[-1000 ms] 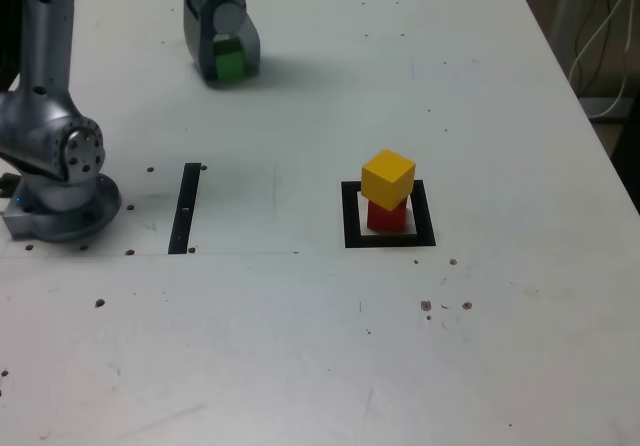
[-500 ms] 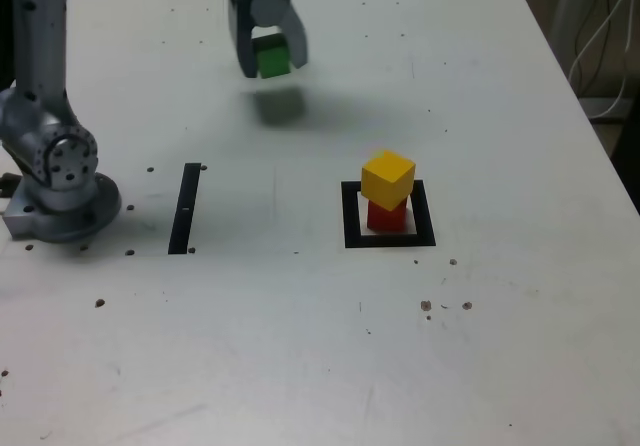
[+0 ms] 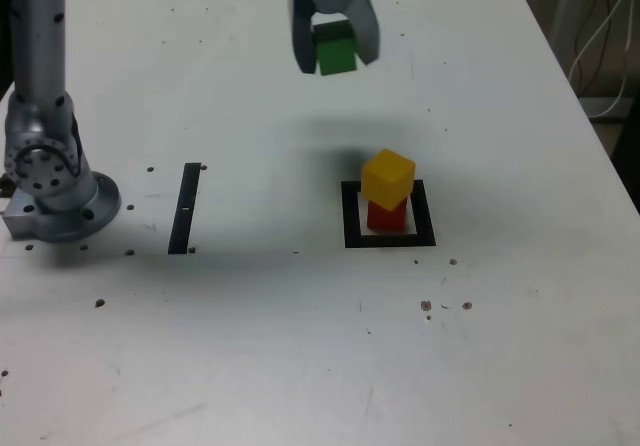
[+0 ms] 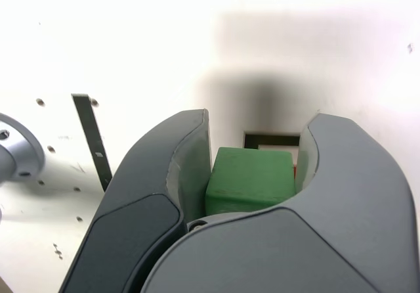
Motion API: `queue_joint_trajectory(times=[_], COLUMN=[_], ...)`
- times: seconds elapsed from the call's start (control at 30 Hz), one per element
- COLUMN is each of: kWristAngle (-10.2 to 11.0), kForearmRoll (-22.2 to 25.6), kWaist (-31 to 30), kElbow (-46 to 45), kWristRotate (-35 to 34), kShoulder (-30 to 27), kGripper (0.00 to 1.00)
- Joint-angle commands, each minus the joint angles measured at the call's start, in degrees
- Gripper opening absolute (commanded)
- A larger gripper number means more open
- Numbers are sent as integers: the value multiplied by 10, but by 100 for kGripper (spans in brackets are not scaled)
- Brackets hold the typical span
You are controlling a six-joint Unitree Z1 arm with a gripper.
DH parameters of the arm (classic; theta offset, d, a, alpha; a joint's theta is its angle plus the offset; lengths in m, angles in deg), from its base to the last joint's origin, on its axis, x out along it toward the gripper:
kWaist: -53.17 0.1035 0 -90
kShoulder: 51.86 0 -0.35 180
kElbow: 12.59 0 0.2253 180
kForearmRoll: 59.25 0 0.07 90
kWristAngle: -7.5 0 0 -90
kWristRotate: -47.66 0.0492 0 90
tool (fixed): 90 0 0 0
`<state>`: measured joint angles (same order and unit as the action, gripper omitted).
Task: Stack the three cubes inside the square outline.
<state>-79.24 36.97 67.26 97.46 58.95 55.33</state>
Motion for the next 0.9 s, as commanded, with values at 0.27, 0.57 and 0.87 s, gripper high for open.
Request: queue_joint_trajectory(times=[0.27,0.57,0.87], kWristAngle=[11,-4,-5], kForearmRoll=[48,53,51], kWaist=[-100,-157,-182], kElbow=[83,97,98], kWristRotate=[-54,-88,-103], kShoulder=[40,60,84], kGripper=[14,14,14])
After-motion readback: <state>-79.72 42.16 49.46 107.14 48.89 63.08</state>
